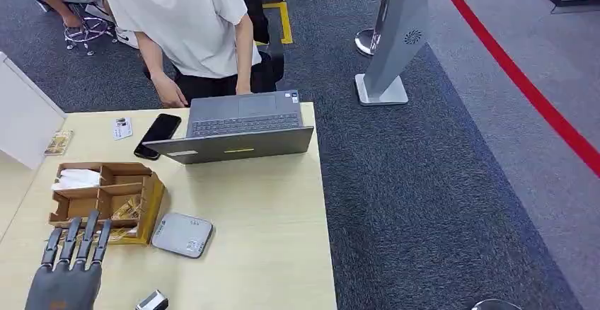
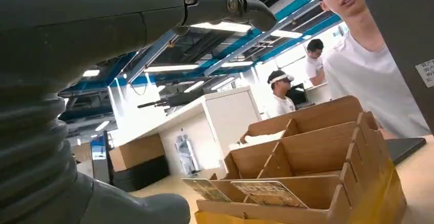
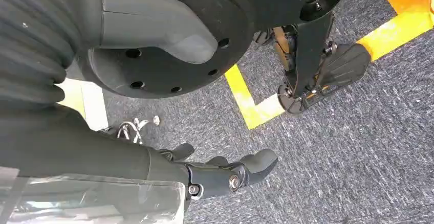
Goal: Pass the card to the sensor for recognition and then transmit it.
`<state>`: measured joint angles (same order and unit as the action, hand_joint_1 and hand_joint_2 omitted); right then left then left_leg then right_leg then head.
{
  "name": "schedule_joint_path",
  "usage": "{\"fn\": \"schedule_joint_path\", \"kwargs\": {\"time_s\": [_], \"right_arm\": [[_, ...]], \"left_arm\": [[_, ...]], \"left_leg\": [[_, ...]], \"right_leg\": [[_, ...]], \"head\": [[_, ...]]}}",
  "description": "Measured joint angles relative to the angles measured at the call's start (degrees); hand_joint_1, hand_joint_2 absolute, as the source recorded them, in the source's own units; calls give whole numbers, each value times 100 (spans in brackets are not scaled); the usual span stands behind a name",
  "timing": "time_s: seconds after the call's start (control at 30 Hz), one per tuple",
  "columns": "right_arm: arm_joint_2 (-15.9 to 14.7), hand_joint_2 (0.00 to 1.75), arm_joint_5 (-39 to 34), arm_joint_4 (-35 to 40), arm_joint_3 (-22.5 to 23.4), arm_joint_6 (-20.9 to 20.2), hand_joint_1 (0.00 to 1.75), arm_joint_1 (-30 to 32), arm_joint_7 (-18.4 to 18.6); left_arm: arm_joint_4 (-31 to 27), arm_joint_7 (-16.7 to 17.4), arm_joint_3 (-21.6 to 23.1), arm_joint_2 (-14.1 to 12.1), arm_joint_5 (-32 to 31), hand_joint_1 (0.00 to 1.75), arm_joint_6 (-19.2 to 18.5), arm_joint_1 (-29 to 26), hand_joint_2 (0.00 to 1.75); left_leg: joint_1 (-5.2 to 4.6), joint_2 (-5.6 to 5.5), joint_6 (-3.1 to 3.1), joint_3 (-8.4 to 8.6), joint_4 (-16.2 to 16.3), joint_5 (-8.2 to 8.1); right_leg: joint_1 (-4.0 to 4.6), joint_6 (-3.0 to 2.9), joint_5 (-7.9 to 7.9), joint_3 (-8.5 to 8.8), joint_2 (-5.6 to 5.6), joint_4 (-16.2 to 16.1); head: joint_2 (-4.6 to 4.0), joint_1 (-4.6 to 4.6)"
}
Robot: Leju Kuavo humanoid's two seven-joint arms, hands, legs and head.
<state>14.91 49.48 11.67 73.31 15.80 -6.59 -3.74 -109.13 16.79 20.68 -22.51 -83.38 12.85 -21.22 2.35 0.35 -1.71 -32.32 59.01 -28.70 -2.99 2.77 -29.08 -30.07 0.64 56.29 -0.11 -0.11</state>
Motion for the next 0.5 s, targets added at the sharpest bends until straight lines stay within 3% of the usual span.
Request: {"fn": "schedule_joint_path", "kwargs": {"time_s": [0.5], "right_arm": [[-2, 175, 65, 0, 0, -2, 0, 0, 68]], "left_arm": [[187, 149, 26, -20, 129, 0, -79, 178, 175]], "left_leg": [[0, -1, 0, 1, 0, 0]], "right_leg": [[0, 0, 0, 1, -1, 0]], "head": [[0, 0]]}}
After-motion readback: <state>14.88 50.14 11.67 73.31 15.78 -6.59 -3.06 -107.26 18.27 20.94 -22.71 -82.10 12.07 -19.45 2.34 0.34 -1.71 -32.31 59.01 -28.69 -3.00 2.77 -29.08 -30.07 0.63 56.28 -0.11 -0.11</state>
